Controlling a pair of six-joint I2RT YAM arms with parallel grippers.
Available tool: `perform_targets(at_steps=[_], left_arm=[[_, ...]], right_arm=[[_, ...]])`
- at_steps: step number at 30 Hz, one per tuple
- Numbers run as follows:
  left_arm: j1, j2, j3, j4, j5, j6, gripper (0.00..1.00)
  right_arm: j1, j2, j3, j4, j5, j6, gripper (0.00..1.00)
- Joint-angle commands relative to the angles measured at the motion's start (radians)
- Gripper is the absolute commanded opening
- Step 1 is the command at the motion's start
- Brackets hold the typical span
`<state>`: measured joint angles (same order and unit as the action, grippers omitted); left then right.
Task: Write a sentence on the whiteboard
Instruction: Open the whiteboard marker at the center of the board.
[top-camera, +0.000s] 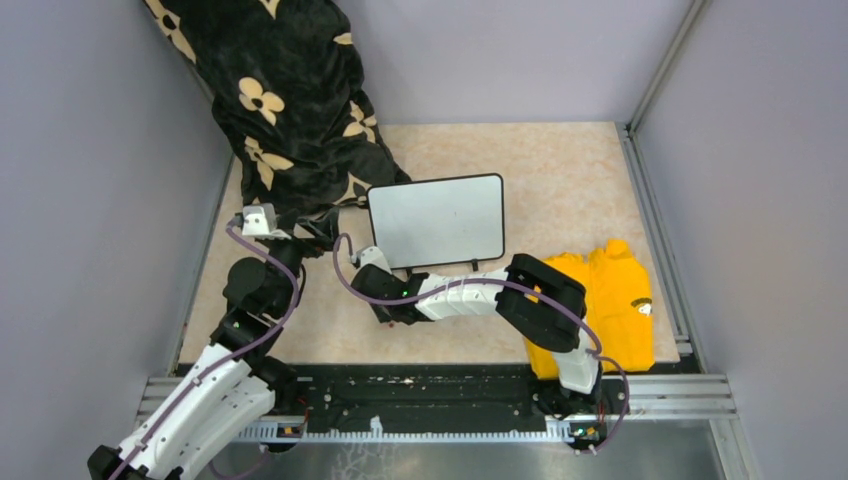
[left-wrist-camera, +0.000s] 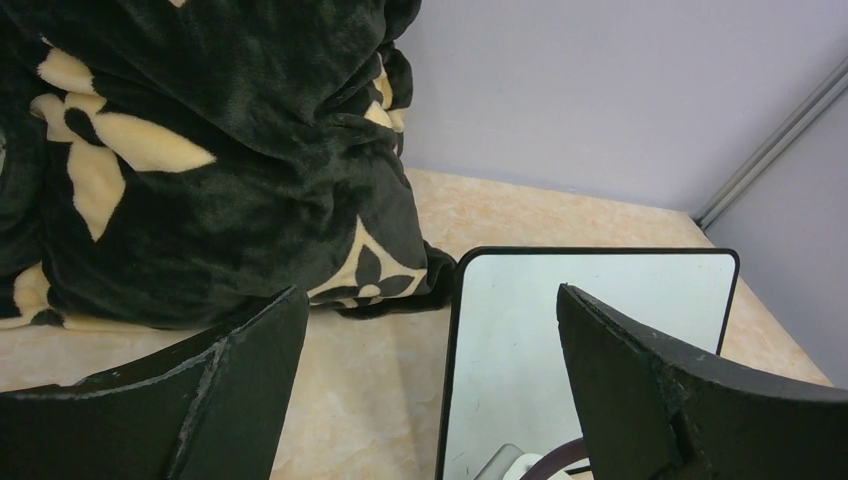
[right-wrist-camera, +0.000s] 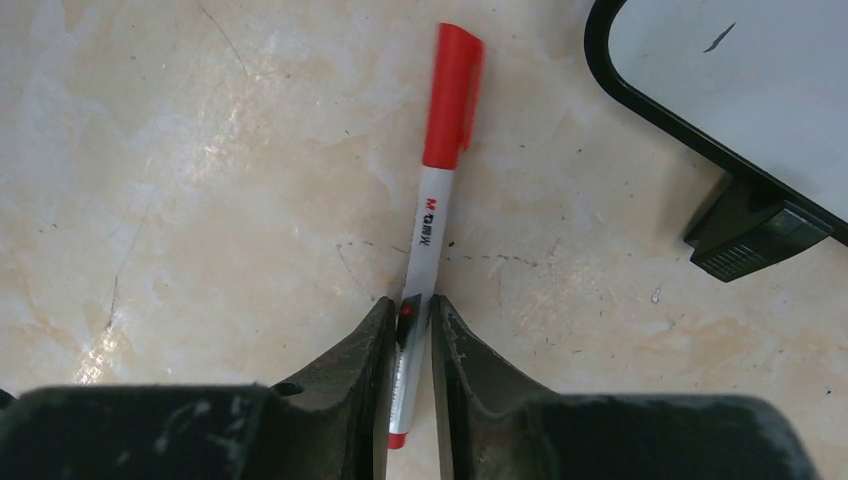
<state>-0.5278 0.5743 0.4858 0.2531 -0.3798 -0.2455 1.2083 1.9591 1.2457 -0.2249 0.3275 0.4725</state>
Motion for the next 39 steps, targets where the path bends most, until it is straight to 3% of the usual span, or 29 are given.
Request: perform_targets(at_steps=[1, 9, 17, 26, 28, 33, 39], left_arm=[[-0.007, -0.013, 0.035, 0.034, -0.004, -0.006, 0.99], [-0.008, -0.005, 0.034, 0.035, -0.005, -0.008, 0.99], [-0.008, 0.021, 0.034, 0.039, 0.016, -0.014, 0.99], [-0.007, 0.073, 0.039, 0.048, 0.067, -0.018, 0.99], [-0.008, 0.081, 0.040, 0.049, 0.078, -0.020, 0.99], [-0.008, 0.093, 0.043, 0.049, 0.092, -0.022, 0.99], [-0.007, 0.090, 0.045, 0.049, 0.097, -0.017, 0.99]], right_arm=[[0.016, 0.010, -0.009, -0.013, 0.000, -0.022, 0.16], [0.016, -0.126, -0.178, 0.031, 0.013, -0.009, 0.06], [0.016, -0.317, -0.370, -0.007, 0.060, 0.034, 0.05], [0.016, -0.449, -0.471, -0.086, 0.100, 0.074, 0.03], [0.016, -0.464, -0.478, -0.088, 0.098, 0.079, 0.08], [0.014, -0.475, -0.438, -0.105, 0.103, 0.074, 0.32], [-0.012, -0.422, -0.373, -0.140, 0.075, 0.054, 0.38]])
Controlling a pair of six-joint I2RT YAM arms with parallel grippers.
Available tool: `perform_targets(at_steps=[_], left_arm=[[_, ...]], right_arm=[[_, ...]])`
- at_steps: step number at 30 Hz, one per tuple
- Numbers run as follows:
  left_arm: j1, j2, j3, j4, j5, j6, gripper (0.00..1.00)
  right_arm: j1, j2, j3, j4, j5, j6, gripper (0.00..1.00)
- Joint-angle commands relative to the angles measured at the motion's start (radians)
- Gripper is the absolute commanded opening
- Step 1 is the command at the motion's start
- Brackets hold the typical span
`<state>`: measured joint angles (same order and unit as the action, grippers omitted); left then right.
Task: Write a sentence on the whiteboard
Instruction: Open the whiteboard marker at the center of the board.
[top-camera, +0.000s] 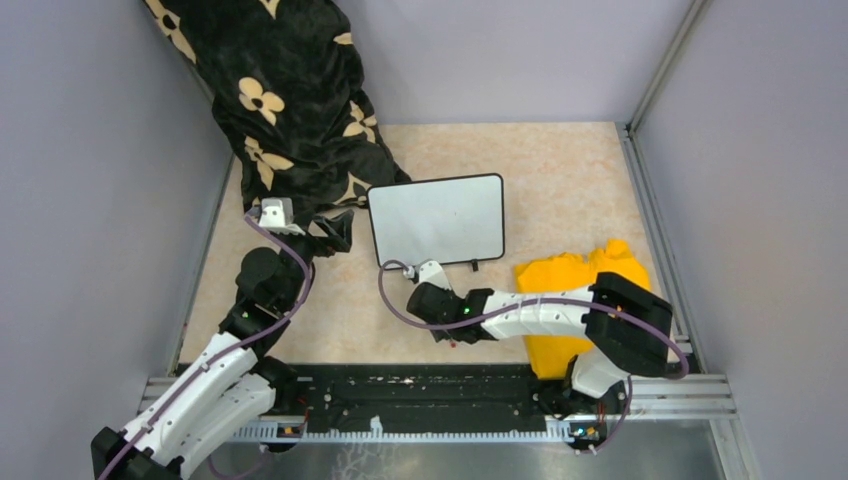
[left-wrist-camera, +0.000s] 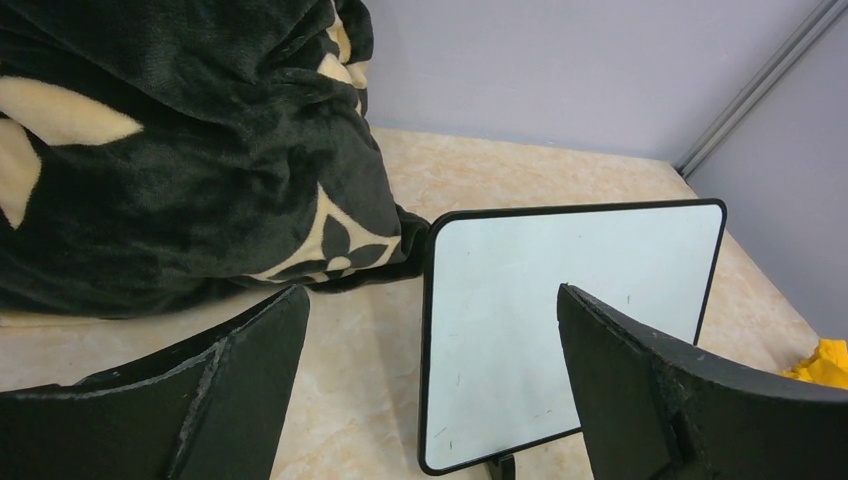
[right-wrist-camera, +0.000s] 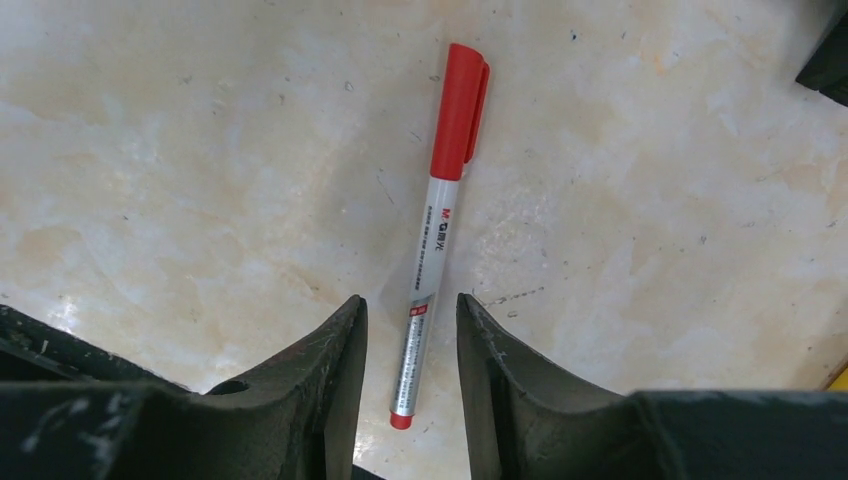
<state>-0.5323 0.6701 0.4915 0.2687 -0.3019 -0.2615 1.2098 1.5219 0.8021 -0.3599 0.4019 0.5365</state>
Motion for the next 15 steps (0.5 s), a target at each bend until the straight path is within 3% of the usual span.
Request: perform_targets(at_steps=[1, 15], left_arm=[[-0.003, -0.007, 0.039, 0.034, 0.020, -0.001, 0.99], [-0.003, -0.009, 0.040, 0.037, 0.035, 0.001, 0.99]], right_arm=[[-0.022, 0.019, 0.072, -0.001, -0.011, -0.010, 0.38], [-0.073, 0.081, 0.075, 0.034, -0.093, -0.026, 0.34]])
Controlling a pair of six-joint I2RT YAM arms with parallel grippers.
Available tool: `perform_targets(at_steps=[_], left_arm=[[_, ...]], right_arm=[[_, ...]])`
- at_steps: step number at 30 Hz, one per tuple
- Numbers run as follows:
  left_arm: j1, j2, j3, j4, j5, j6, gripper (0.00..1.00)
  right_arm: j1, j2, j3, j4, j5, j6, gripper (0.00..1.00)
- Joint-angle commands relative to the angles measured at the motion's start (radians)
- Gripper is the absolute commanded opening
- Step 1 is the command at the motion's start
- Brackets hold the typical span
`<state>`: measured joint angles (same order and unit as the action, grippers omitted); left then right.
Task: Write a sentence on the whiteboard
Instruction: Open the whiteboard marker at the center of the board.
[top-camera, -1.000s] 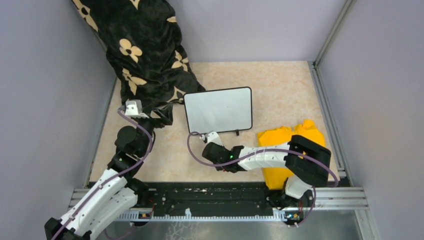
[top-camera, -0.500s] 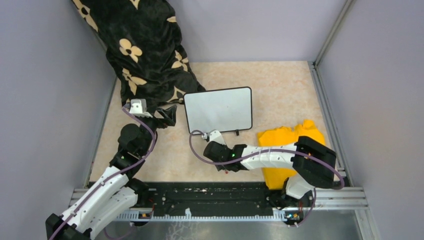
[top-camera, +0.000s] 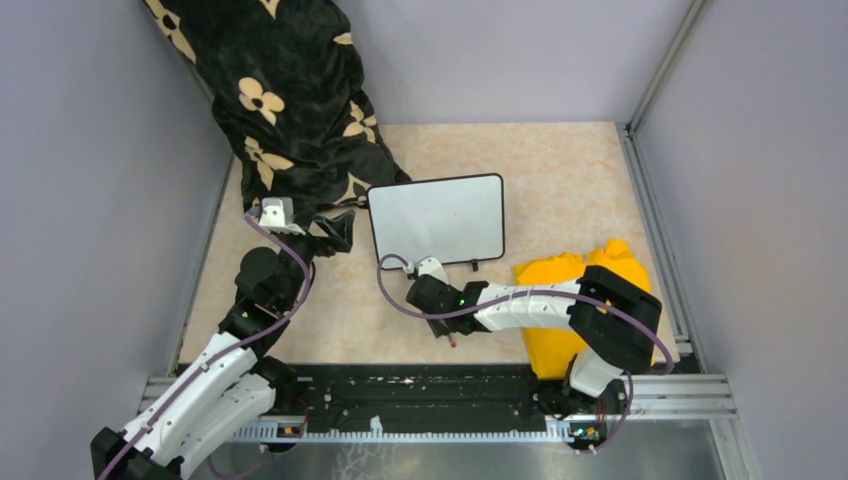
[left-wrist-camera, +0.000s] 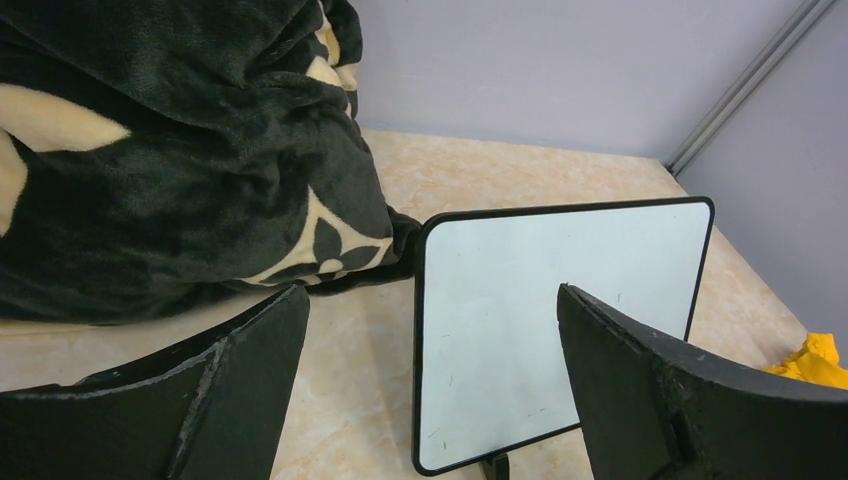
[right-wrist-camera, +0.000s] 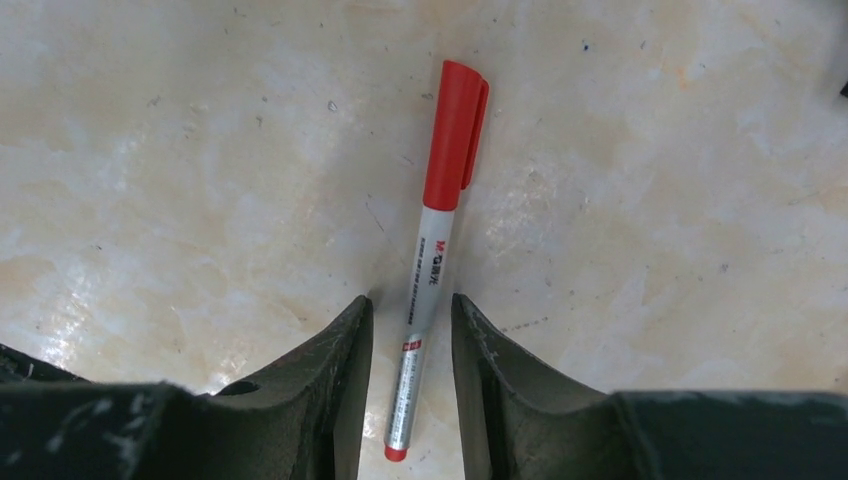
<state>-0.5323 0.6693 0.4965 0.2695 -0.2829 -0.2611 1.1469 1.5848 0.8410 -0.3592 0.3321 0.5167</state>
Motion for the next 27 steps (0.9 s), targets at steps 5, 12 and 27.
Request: perform_targets(at_steps=[5, 12, 27], left_arm=[[-0.003, -0.008, 0.035, 0.037, 0.017, 0.000, 0.99], [-0.003, -0.008, 0.036, 0.036, 0.017, 0.000, 0.99], [-0.003, 0.029, 0.037, 0.063, 0.070, -0.022, 0.99]], right_arm=[[-0.021, 0.030, 0.018, 0.041, -0.041, -0.005, 0.29], [-0.041, 0.032, -0.027, 0.047, -0.065, 0.001, 0.19], [-0.044, -0.229, -0.085, 0.122, -0.062, -0.117, 0.00]])
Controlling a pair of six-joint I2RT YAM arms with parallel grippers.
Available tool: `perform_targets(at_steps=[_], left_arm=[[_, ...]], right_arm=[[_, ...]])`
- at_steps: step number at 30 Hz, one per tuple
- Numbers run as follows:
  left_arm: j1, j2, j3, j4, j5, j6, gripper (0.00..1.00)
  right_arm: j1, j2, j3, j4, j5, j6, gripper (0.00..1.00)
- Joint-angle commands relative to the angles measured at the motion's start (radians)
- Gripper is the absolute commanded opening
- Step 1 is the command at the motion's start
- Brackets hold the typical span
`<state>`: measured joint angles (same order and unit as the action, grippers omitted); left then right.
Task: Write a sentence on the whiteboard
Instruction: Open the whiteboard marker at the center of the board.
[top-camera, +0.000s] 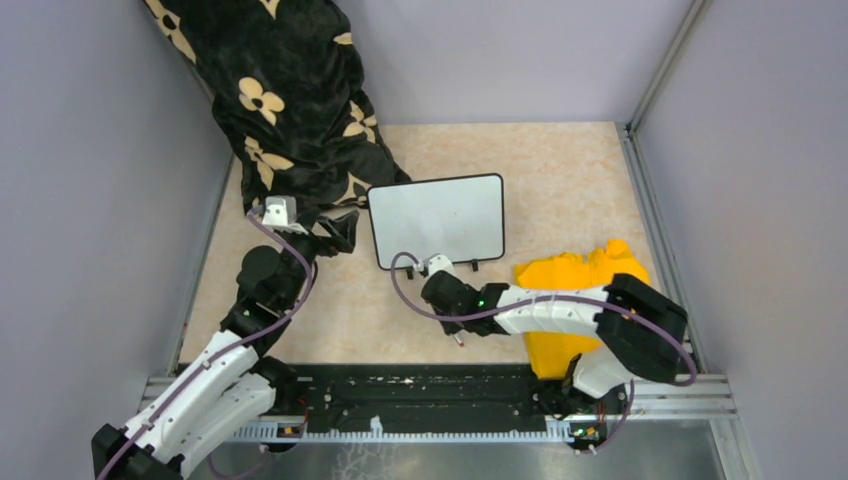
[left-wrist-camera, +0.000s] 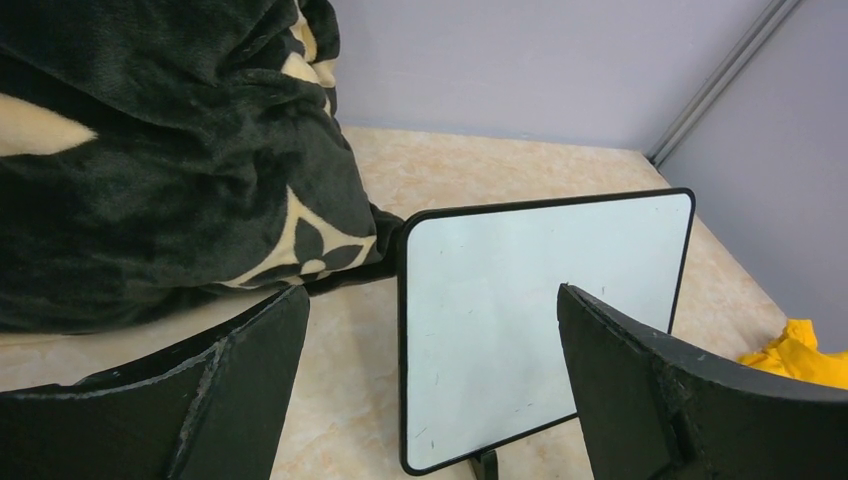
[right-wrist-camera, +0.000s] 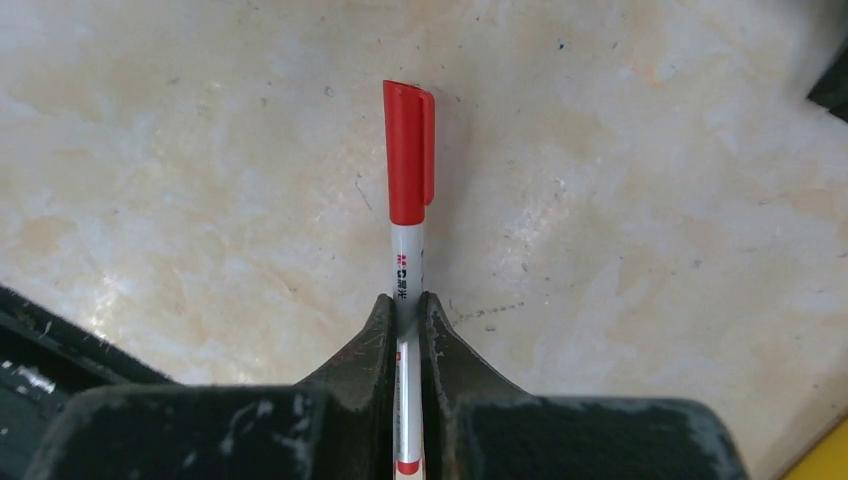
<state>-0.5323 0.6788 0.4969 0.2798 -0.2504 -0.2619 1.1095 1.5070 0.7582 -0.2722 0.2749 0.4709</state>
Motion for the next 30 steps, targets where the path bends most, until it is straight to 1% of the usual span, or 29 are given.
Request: perform_targets(at_steps=[1, 6, 10, 12, 15, 17, 19, 21, 24, 25, 28, 30], left_arm=[[-0.003, 0.028, 0.038, 0.058, 0.043, -0.039, 0.99], [-0.003, 0.059, 0.044, 0.092, 0.146, -0.077, 0.99], [-0.008, 0.108, 0.050, 0.123, 0.225, -0.118, 0.99], [-0.014, 0.158, 0.075, 0.093, 0.215, -0.176, 0.99], [-0.023, 0.239, 0.138, -0.002, 0.179, -0.296, 0.99], [-0.026, 0.271, 0.150, -0.024, 0.186, -0.356, 0.99], [-0.026, 0.279, 0.148, -0.018, 0.222, -0.386, 0.99], [-0.025, 0.280, 0.148, 0.001, 0.318, -0.362, 0.99], [-0.025, 0.275, 0.149, 0.058, 0.550, -0.189, 0.99], [-0.025, 0.272, 0.153, 0.062, 0.610, -0.156, 0.99], [-0.027, 0.253, 0.146, 0.086, 0.674, -0.171, 0.99], [-0.029, 0.243, 0.114, 0.169, 0.764, -0.187, 0.99]], right_arm=[[-0.006, -0.185, -0.005, 0.037, -0.006, -0.083, 0.00], [-0.004, -0.351, -0.034, 0.055, -0.003, -0.127, 0.00], [-0.003, -0.517, -0.138, 0.157, 0.034, -0.139, 0.00], [-0.003, -0.595, -0.189, 0.208, 0.053, -0.128, 0.00], [-0.003, -0.683, -0.241, 0.263, 0.083, -0.108, 0.00], [-0.003, -0.721, -0.267, 0.317, 0.098, -0.095, 0.00], [-0.003, -0.756, -0.291, 0.361, 0.106, -0.081, 0.00], [-0.002, -0.774, -0.319, 0.426, 0.094, -0.072, 0.00], [-0.002, -0.780, -0.356, 0.540, 0.045, -0.073, 0.00], [-0.002, -0.778, -0.370, 0.579, 0.036, -0.068, 0.00], [-0.002, -0.777, -0.393, 0.672, 0.030, -0.057, 0.00], [-0.003, -0.777, -0.401, 0.714, 0.031, -0.050, 0.00]])
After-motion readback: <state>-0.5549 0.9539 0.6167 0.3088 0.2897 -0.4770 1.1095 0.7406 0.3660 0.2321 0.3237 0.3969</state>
